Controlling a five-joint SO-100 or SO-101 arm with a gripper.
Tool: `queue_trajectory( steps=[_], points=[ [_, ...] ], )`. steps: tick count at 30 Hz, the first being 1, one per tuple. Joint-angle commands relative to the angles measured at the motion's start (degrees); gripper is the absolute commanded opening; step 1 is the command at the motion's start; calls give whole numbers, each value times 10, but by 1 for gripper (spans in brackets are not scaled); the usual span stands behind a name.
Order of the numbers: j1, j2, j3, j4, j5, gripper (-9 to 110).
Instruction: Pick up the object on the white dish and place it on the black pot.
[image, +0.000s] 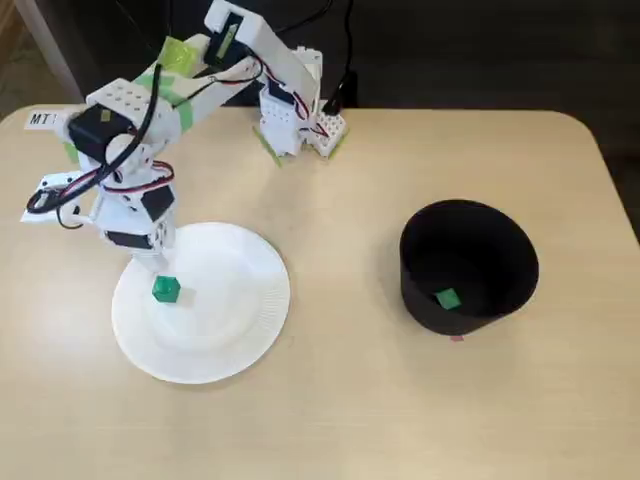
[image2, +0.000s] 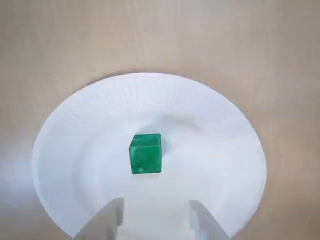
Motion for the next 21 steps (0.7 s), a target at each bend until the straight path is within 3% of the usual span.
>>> queue_trajectory(
  steps=[1,21],
  points=[
    [5,-2,-3,4,4,28],
    [0,-74,-40,3,4,32]
  ],
)
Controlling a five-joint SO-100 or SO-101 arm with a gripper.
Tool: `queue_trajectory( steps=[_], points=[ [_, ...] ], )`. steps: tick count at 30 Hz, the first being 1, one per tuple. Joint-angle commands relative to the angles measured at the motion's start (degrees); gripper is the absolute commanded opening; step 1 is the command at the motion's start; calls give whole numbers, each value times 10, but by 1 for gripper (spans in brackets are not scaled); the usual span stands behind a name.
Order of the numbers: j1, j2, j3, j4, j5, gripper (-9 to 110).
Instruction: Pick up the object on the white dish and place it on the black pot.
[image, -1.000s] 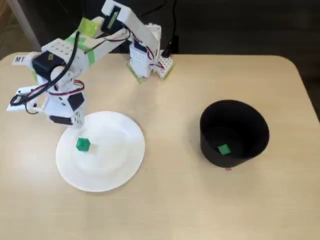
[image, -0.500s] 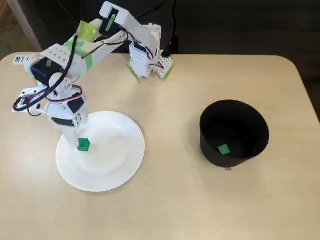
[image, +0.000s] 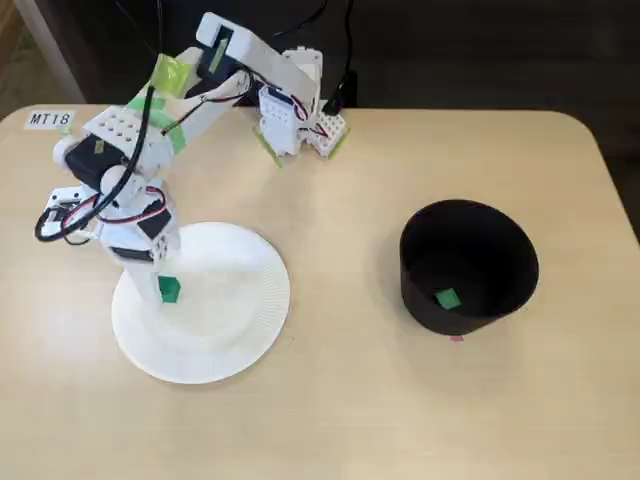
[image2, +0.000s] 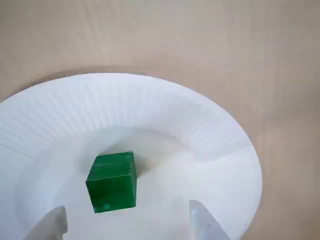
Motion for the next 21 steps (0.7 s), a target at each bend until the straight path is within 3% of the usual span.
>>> queue_trajectory(
  steps=[1,21],
  points=[
    [-1,1,-41,2,8,32],
    [1,-99,-157,2,20,28]
  ],
)
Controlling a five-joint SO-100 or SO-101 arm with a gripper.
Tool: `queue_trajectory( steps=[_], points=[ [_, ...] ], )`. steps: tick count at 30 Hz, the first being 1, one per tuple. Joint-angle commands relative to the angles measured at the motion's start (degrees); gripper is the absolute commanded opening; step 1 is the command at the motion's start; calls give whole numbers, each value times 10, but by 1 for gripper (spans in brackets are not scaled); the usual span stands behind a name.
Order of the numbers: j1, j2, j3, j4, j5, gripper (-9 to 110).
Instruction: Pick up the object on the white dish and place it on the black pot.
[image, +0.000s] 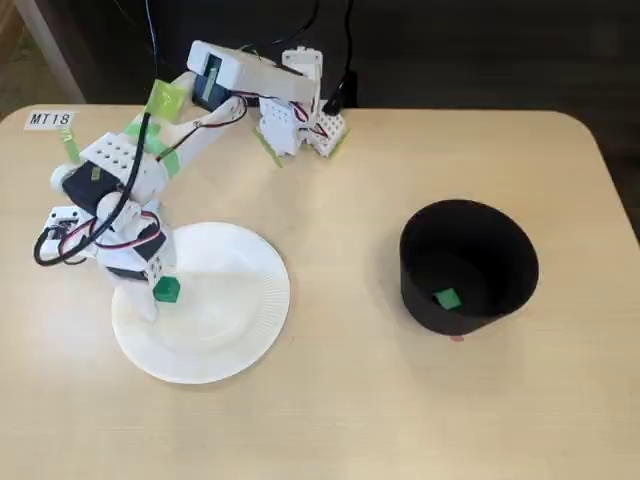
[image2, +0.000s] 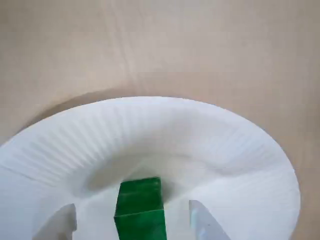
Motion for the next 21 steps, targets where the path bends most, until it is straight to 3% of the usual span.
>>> queue_trajectory(
  steps=[1,7,21],
  points=[
    [-3,3,-38,2,14,25],
    [-10,-36,-100,4,51,0],
    [-40,25,-194,5,78,0]
  ],
)
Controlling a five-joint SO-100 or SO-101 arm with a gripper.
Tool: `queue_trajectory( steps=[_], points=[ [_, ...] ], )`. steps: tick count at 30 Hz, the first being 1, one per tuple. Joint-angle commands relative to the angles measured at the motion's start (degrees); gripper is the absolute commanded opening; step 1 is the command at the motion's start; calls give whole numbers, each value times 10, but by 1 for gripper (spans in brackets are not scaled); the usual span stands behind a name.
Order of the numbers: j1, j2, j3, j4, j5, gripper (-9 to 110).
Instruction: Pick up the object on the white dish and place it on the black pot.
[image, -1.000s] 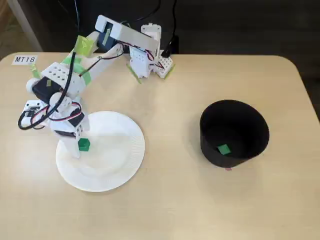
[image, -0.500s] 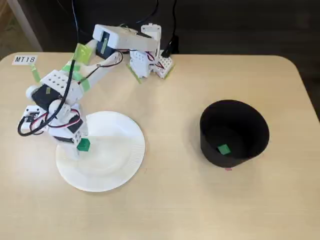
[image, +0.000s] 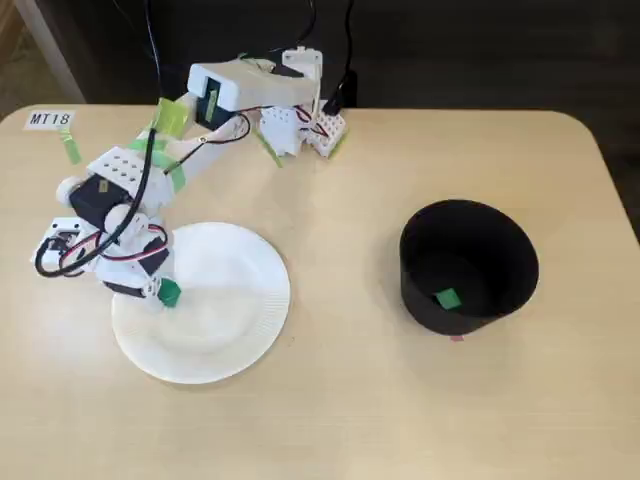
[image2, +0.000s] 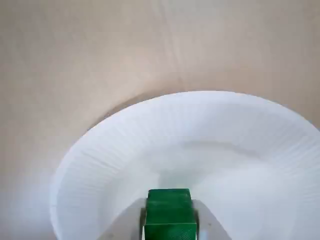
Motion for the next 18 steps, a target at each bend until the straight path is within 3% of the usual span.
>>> queue_trajectory(
  steps=[1,7,18],
  points=[
    [-23,71,-80,1,19,0],
    [-77,111,-296,0,93,0],
    [-294,291,-299,2,155,0]
  ],
)
